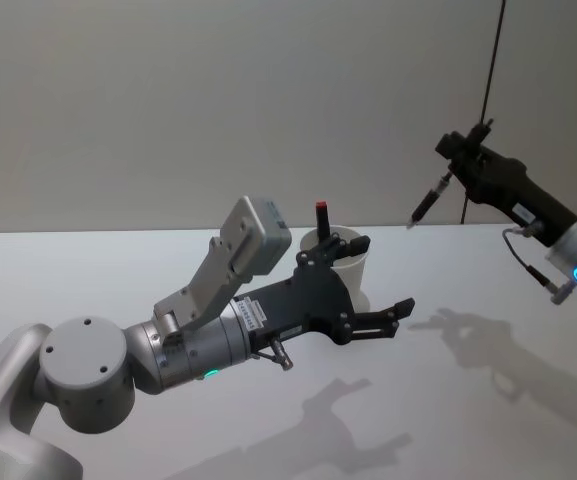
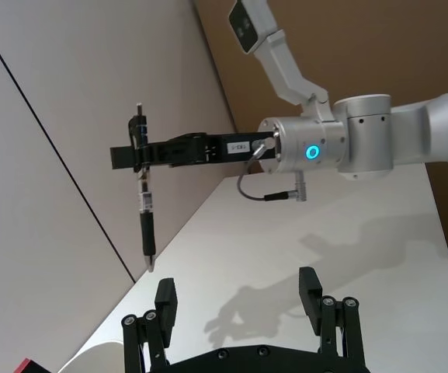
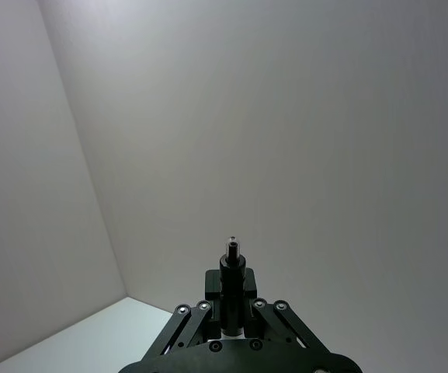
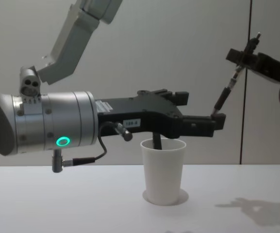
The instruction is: Place the pen into the pen holder.
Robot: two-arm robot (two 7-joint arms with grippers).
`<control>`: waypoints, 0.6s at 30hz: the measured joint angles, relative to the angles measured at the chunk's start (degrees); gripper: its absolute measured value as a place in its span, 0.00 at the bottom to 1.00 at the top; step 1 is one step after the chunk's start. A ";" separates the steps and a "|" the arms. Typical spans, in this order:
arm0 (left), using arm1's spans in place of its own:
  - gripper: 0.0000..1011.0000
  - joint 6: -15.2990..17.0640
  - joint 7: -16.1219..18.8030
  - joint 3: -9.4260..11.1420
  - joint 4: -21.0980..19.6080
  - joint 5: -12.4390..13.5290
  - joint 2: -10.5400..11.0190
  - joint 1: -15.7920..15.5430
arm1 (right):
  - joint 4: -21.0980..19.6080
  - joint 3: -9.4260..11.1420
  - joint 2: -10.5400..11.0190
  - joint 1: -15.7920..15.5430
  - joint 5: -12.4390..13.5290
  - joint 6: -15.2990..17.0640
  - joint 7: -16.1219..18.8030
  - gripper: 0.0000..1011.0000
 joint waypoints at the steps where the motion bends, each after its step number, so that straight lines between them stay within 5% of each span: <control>1: 0.99 0.00 0.00 0.00 0.00 0.00 0.00 0.00 | 0.75 -0.07 -0.11 0.35 -0.06 -0.05 0.18 0.13; 18: 0.99 0.00 0.00 0.00 0.00 0.00 0.00 0.00 | 13.97 -1.58 -2.90 8.82 -1.30 -1.98 5.21 0.13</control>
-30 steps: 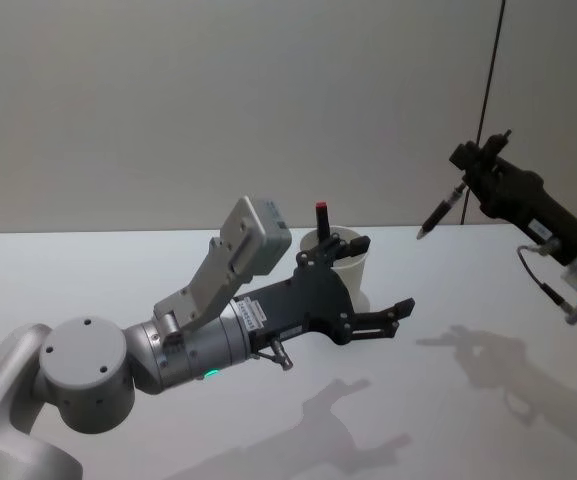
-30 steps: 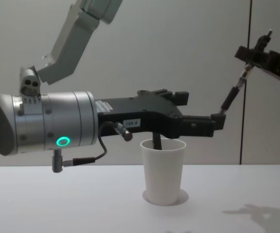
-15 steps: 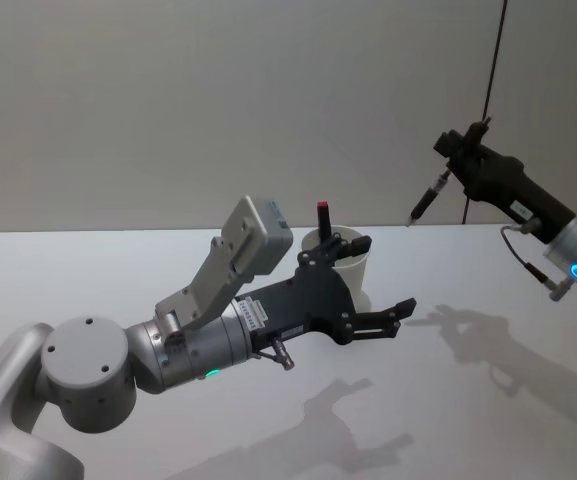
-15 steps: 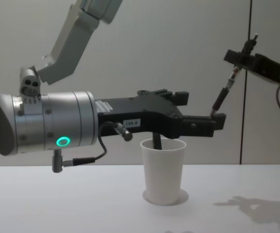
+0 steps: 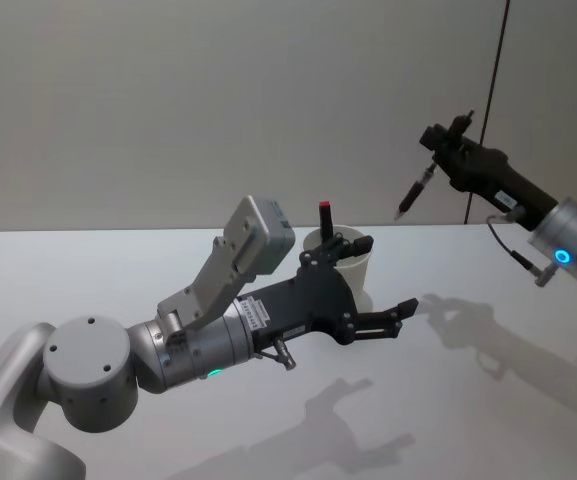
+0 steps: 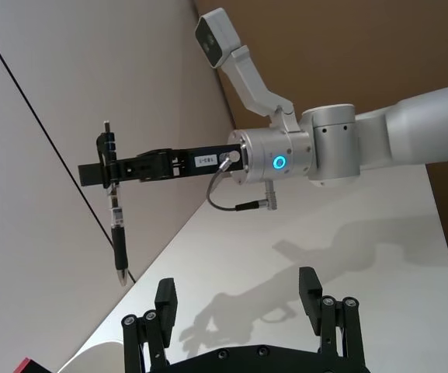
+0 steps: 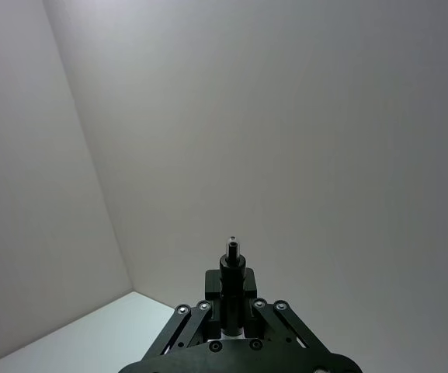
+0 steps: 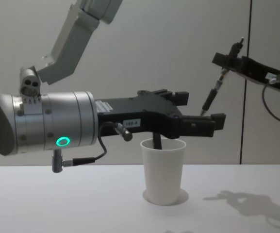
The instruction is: Place the pen into the pen holder.
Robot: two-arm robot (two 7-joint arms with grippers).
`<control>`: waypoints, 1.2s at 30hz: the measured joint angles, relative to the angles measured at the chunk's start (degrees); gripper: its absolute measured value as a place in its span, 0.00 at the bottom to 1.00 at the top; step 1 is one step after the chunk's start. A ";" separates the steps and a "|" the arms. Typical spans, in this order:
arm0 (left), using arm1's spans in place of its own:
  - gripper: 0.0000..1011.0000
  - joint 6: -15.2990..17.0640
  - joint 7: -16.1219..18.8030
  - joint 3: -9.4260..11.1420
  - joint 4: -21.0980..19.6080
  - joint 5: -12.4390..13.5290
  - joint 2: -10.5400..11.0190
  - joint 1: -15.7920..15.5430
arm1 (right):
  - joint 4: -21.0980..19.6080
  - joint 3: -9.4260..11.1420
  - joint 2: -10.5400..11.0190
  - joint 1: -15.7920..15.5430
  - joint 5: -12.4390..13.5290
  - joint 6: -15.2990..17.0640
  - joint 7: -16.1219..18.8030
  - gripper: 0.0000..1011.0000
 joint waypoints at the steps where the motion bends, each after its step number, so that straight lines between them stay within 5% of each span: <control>1: 0.99 0.00 0.00 0.00 0.00 0.00 0.00 0.00 | 0.51 -0.06 -0.12 0.33 -0.04 -0.10 0.24 0.13; 36: 0.99 0.00 0.00 0.00 0.00 0.00 0.00 0.00 | 29.43 -3.21 -6.01 16.68 -3.12 -5.40 8.14 0.13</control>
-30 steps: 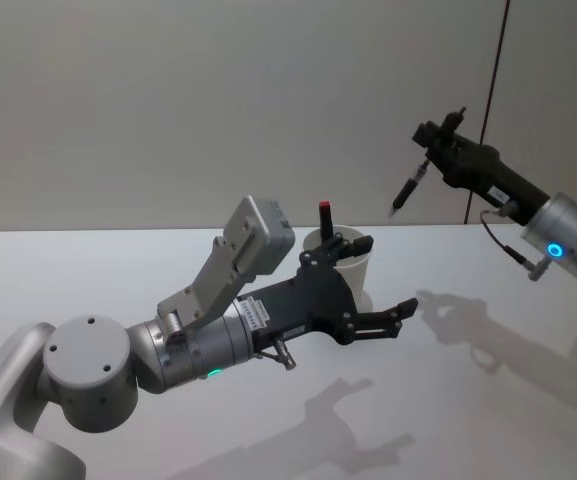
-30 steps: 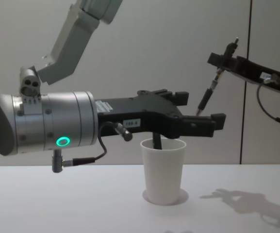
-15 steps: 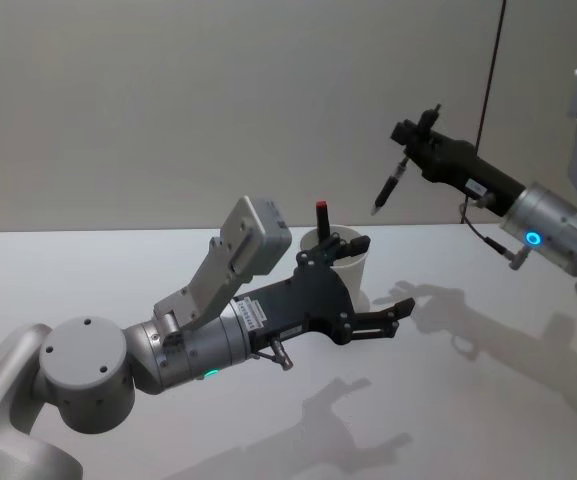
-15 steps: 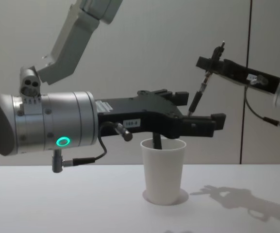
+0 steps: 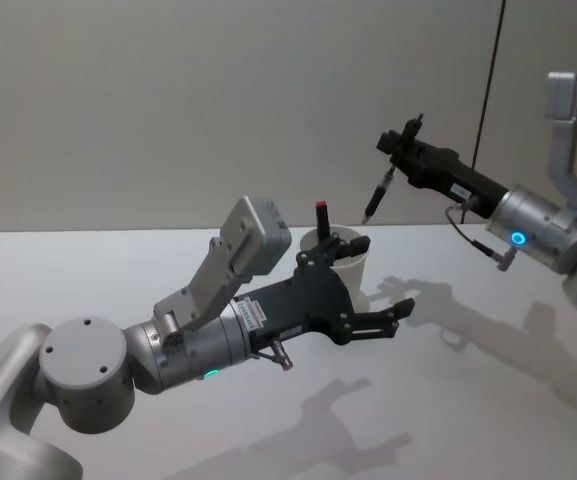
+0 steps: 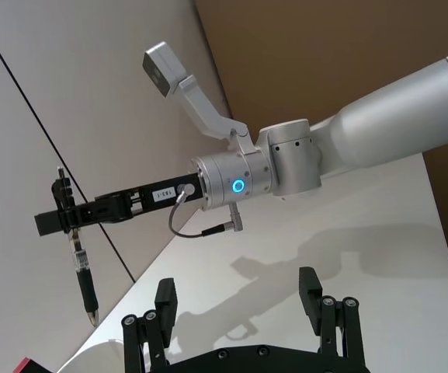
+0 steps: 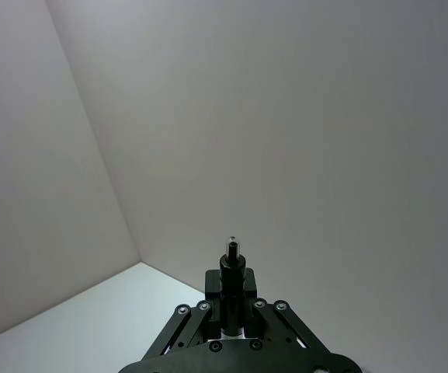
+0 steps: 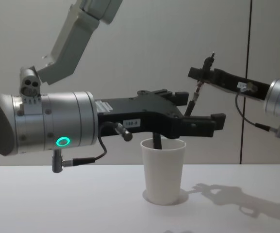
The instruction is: Place the pen into the pen holder.
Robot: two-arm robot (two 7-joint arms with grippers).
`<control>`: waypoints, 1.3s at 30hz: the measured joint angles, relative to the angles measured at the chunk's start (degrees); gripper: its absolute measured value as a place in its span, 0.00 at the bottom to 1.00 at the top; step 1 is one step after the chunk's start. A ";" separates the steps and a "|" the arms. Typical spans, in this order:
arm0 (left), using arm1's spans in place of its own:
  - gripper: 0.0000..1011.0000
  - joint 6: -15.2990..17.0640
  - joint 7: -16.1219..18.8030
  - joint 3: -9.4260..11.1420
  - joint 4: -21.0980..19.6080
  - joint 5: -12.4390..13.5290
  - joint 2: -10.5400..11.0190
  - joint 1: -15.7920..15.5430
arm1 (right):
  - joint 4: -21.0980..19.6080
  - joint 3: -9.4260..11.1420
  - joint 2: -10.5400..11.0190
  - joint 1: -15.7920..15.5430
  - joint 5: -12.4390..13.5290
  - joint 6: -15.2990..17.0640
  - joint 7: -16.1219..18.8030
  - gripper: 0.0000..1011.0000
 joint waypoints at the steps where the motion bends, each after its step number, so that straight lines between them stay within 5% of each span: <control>1: 0.99 0.00 0.00 0.00 0.00 0.00 0.00 0.00 | 0.57 -0.04 -0.12 0.28 -0.02 -0.07 0.10 0.13; 18: 0.99 0.00 0.00 0.00 0.00 0.00 0.00 0.00 | 9.68 -0.11 -2.39 4.65 -0.78 -0.59 2.47 0.14; 39: 0.99 0.00 0.00 0.00 0.00 0.00 0.00 0.00 | 12.70 0.82 -3.19 6.11 -2.27 0.17 3.13 0.76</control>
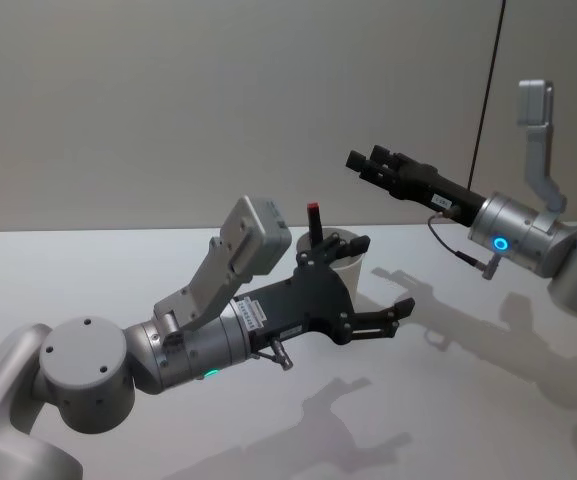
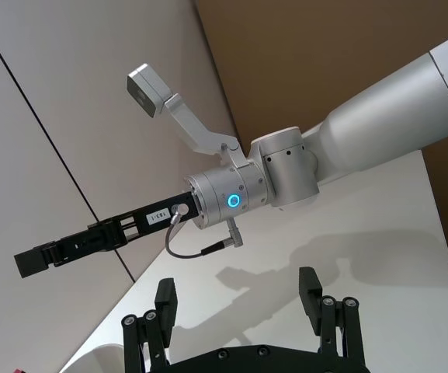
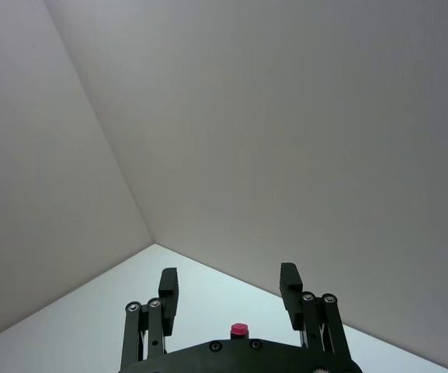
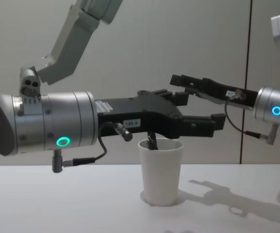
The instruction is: Place the pen into the pen holder.
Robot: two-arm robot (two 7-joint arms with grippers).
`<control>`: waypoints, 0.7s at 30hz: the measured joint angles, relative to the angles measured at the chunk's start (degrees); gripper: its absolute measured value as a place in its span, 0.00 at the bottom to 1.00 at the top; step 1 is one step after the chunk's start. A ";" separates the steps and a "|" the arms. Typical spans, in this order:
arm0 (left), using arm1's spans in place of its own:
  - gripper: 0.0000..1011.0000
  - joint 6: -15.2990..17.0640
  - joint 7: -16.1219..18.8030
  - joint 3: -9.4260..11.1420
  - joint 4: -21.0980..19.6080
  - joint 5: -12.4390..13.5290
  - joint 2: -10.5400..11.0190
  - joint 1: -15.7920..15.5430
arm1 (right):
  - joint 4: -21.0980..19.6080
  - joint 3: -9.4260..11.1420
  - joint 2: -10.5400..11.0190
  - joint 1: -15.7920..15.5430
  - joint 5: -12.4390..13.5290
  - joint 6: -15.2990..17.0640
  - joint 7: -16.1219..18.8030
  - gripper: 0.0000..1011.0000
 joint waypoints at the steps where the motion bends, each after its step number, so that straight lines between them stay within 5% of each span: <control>1: 0.99 0.00 0.00 0.00 0.00 0.00 0.00 0.00 | 0.07 0.12 0.00 0.06 -0.09 0.00 0.01 0.79; 9: 0.99 0.00 0.00 0.00 0.00 0.00 0.00 0.00 | 0.32 0.89 0.38 0.29 -0.69 -0.46 0.19 0.99; 21: 0.99 0.00 0.00 0.00 0.00 0.00 0.00 0.00 | 0.40 2.36 1.83 0.31 -1.59 -2.24 1.06 0.99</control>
